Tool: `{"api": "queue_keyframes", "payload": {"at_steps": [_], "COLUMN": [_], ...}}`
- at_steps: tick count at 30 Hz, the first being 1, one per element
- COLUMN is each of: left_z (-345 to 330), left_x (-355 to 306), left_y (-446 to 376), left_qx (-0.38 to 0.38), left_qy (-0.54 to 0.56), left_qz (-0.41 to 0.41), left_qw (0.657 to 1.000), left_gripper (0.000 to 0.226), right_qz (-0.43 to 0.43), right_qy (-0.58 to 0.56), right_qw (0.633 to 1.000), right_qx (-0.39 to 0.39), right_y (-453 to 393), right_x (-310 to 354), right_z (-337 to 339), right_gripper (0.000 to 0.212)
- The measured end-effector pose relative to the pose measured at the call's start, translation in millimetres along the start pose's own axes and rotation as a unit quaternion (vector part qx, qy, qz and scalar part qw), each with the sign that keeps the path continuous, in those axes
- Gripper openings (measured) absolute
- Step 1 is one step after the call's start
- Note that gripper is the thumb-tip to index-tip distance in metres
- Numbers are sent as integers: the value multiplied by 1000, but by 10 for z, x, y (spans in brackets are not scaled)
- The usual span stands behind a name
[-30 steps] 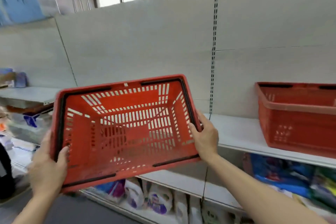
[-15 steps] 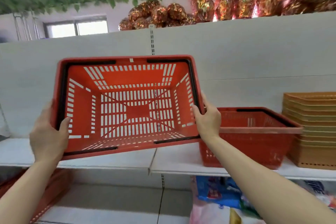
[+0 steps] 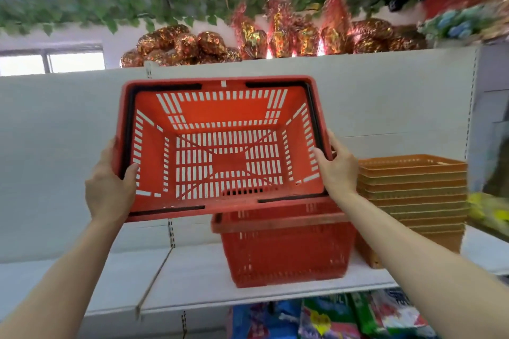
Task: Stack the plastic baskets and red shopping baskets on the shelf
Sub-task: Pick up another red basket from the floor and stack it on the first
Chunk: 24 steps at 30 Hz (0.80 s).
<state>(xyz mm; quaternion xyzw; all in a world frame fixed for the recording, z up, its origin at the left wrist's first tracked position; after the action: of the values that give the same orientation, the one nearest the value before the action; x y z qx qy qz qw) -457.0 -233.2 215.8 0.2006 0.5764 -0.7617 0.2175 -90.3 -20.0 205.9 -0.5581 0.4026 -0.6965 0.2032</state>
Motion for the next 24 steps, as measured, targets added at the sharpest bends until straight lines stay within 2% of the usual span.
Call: {"api": "queue_keyframes", "payload": {"at_steps": [4,11,15,16,19,24], "left_z": [-509,-1306,-1694,-1740,-1840,-2011], "left_x": [-499,-783,-524,-525,-553,-420], "left_y": [-34,-242,-421,-415,-347,-254], "left_qx": [56,161,240,253,271,284], "left_qy": [-9,-17,-9,-9,-51,-133], "left_qz": [21,86,146,158,149,134], "left_qw": [998,983,960,954,950,940], "left_gripper": [53,64,92,89,57,17], "right_qz": [13,-50,-121,-140,-176,-175], "right_qy": [61,153,172,181,205,273], "right_qw": [998,984,970,964,951,925], "right_qx": [29,82,120,131,151,200], "right_y": [-612,-1083,-1172,-1195,-1206,-1156], "right_x": [-257,-853,-1085,-1123,-1206,-1341], "right_z": [362,522,474,454,390,268], "right_gripper": [50,29,29,30,28,29]}}
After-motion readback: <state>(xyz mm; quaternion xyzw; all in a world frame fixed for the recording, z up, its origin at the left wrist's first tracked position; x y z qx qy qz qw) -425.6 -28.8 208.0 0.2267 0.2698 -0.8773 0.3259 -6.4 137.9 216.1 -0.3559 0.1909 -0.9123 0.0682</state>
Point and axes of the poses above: each hand's wrist, its own y-axis away from the middle knuckle, its own z-axis out of the back of the hand, x = y × z, the point moved 2 cm from there along -y, towards the middle knuckle, and after that the axes turned 3 degrees about -y, right-handed, at the moved point
